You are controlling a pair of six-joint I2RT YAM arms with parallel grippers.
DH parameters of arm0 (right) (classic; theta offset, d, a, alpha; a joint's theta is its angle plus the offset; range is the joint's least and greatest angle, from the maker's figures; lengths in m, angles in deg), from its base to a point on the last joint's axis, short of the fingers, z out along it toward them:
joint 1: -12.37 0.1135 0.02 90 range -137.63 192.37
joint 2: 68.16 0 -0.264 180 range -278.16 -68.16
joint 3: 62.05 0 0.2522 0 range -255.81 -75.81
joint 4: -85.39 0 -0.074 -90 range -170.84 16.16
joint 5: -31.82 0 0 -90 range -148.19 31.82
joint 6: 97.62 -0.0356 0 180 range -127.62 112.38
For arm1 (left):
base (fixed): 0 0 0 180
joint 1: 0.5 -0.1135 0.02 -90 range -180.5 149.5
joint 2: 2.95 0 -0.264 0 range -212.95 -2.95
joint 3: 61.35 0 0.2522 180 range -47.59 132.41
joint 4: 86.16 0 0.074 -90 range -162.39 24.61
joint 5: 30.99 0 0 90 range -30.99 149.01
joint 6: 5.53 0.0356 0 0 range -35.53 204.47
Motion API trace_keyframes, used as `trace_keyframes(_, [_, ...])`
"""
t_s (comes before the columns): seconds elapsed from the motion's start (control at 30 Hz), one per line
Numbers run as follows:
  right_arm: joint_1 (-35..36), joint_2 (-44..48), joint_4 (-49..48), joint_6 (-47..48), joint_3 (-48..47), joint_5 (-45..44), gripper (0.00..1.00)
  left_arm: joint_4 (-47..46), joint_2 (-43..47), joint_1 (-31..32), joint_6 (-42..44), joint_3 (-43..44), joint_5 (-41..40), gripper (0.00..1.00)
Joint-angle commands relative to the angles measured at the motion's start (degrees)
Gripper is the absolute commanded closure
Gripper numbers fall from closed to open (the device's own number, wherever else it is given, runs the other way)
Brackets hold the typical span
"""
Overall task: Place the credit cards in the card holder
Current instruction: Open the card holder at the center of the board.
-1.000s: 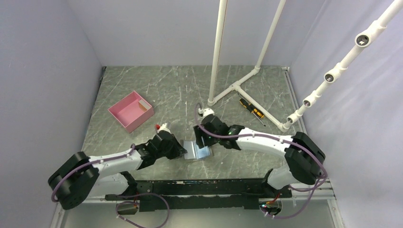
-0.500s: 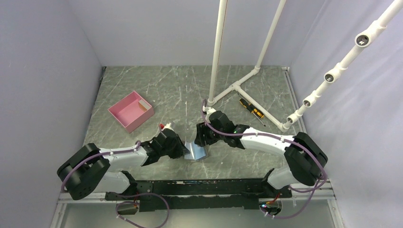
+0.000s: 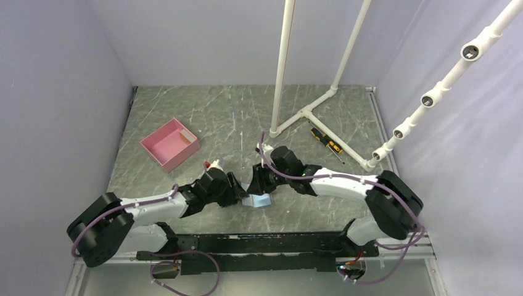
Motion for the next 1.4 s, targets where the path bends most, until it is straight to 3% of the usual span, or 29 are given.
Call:
trace_keyframes(0.0, [-2.9, -5.15, -12.72, -4.98, 5.18, 7.45, 0.69, 4.77, 4.72, -0.1, -1.21, -2.85, -2.38, 0.41])
trace_keyframes(0.13, [-4.58, -8.45, -15.2, -3.5, 9.36, 3.91, 0.72, 12.48, 6.59, -0.11, -1.14, -3.91, -5.61, 0.41])
trace_keyframes(0.3, [-5.36, -8.83, -17.06, -3.14, 12.39, 4.87, 0.73, 21.19, 6.23, -0.16, -0.45, -2.72, -8.96, 0.5])
trace_keyframes(0.53, [-5.4, -7.39, -12.75, -1.28, 9.82, 3.71, 0.72, 33.39, -2.96, -0.17, -0.16, 5.32, -10.92, 0.53])
trace_keyframes(0.7, [-5.36, -6.1, -9.74, -0.15, 7.09, 5.18, 0.72, 39.65, -3.72, -0.11, 2.14, 12.14, -11.21, 0.47])
trace_keyframes(0.9, [-4.76, -3.86, -7.88, -1.04, 3.73, 8.27, 0.72, 36.6, 4.86, -0.18, 5.86, 14.38, -6.28, 0.32])
trace_keyframes(1.17, [-3.71, -7.3, -9.65, -1.61, -0.16, 13.05, 0.71, 40.47, 12.56, -0.61, 9.74, 21.52, -2.22, 0.22])
trace_keyframes(1.37, [-0.72, -11.85, -13.26, -3.48, -1.74, 16.57, 0.74, 50.08, 13.98, -9.15, 17.47, 32.81, 0.45, 0.07])
